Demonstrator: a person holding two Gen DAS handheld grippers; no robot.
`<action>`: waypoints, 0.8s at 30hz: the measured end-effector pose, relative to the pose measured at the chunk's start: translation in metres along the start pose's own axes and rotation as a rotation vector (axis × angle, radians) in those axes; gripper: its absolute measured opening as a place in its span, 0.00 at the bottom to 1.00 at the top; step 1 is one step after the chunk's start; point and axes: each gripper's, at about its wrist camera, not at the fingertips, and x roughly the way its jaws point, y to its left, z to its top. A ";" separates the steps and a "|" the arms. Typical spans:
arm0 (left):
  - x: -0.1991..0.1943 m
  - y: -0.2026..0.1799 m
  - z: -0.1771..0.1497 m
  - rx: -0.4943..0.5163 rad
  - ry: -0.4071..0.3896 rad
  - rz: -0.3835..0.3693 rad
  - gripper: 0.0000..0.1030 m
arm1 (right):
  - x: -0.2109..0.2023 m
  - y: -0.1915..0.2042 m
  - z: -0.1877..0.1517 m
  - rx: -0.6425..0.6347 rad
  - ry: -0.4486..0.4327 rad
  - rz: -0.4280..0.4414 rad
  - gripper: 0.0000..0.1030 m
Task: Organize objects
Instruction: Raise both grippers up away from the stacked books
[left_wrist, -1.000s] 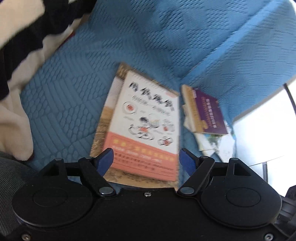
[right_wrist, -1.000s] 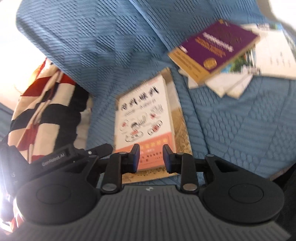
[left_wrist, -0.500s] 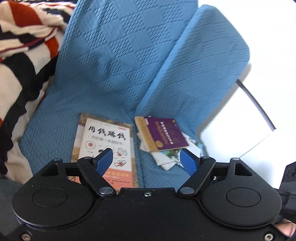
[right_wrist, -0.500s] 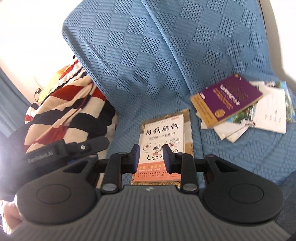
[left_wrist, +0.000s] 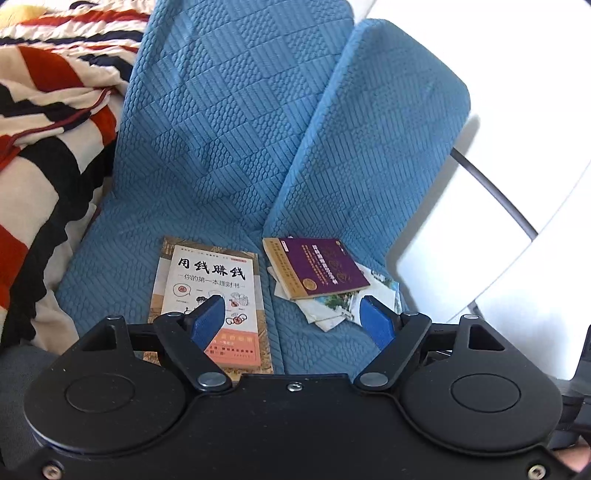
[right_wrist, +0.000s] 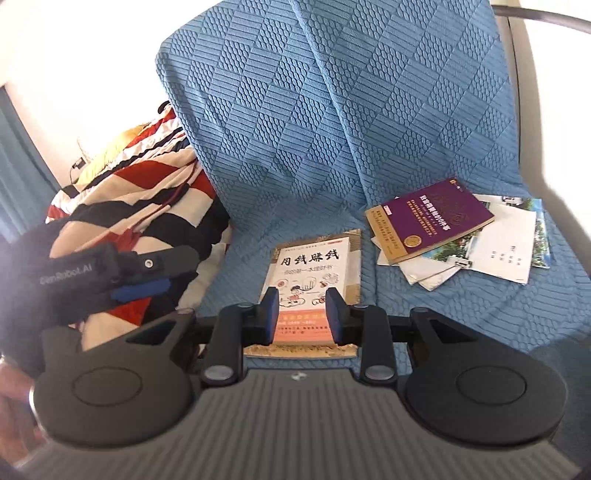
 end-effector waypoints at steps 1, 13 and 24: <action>-0.001 -0.001 -0.001 -0.001 0.003 -0.002 0.76 | -0.001 0.000 -0.003 0.000 -0.002 -0.006 0.31; -0.001 -0.024 -0.005 0.027 0.018 -0.017 0.78 | -0.015 -0.013 -0.015 -0.048 -0.010 -0.097 0.32; 0.014 -0.058 -0.002 0.033 0.025 -0.035 0.78 | -0.026 -0.038 -0.020 -0.033 -0.033 -0.138 0.32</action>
